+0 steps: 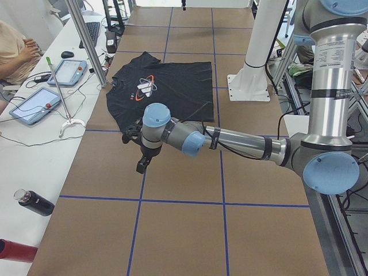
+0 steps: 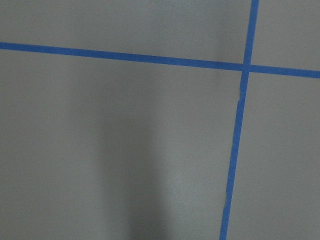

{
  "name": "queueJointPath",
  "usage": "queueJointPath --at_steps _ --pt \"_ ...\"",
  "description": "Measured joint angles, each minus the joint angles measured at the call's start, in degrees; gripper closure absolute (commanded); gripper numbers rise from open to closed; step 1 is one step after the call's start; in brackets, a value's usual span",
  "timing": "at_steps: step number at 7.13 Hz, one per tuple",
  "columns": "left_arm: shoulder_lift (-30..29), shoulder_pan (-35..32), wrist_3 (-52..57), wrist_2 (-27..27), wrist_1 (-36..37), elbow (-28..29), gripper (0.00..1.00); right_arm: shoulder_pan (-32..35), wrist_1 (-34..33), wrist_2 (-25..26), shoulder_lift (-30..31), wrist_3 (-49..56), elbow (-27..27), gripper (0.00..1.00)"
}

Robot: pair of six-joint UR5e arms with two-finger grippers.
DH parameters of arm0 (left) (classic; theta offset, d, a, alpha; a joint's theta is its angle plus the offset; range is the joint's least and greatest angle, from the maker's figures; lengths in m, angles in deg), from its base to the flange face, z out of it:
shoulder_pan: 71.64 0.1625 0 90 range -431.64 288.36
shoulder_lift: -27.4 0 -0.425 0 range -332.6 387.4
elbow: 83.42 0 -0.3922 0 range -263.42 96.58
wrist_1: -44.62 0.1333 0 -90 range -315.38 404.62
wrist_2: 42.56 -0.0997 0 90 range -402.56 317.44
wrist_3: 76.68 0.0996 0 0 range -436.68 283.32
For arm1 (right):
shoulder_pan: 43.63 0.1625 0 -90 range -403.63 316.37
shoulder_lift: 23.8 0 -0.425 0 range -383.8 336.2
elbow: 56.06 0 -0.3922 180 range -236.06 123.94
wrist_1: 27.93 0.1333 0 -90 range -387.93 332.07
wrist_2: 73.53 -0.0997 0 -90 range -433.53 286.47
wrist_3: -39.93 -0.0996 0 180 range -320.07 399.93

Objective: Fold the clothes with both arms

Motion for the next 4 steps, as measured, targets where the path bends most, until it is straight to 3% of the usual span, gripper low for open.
queueJointPath --at_steps 4 --pt "0.96 -1.03 -0.26 0.93 -0.68 0.41 0.0 0.25 0.0 -0.53 0.4 -0.38 -0.75 0.0"
